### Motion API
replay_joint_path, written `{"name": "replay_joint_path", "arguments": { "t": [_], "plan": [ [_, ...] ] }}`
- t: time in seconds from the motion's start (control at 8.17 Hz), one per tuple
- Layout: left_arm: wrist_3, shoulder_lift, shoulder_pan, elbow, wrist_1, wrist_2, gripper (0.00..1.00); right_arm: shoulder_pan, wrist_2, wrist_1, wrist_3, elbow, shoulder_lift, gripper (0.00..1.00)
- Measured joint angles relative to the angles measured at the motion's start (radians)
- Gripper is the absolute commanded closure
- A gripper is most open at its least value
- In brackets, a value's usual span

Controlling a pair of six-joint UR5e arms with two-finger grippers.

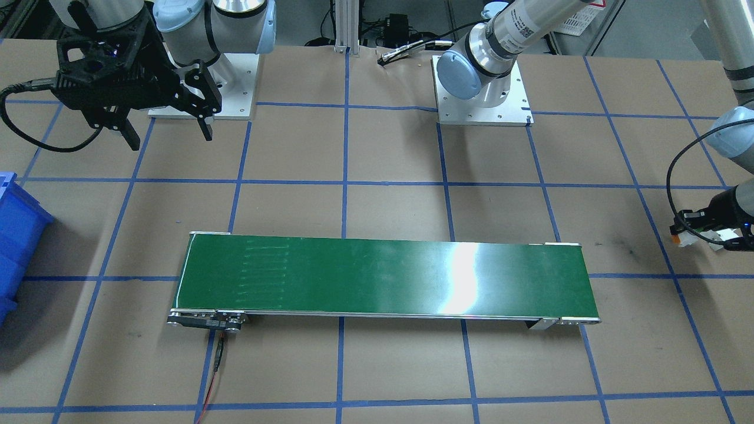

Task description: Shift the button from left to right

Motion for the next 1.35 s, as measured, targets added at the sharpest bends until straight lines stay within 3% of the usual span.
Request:
{"name": "replay_joint_path", "arguments": {
  "t": [0.24, 0.61, 0.86, 1.1, 1.35],
  "plan": [
    [0.002, 0.083, -0.025, 0.003, -0.083, -0.010, 1.00, 0.001, 0.003, -0.009, 0.010, 0.000, 0.000, 0.00],
    [-0.033, 0.199, -0.170, 0.008, -0.165, -0.062, 1.00, 0.001, 0.009, -0.035, 0.004, 0.001, 0.003, 0.00],
    [-0.133, 0.218, -0.272, 0.008, -0.188, -0.125, 1.00, 0.000, 0.009, -0.041, -0.005, 0.001, 0.010, 0.00],
    [-0.273, 0.214, -0.387, 0.012, -0.188, -0.145, 1.00, 0.000, 0.001, -0.041, -0.001, 0.001, 0.013, 0.00],
    [-0.402, 0.184, -0.445, 0.012, -0.184, -0.202, 1.00, 0.000, 0.003, -0.033, 0.002, 0.002, 0.014, 0.00]
  ]
}}
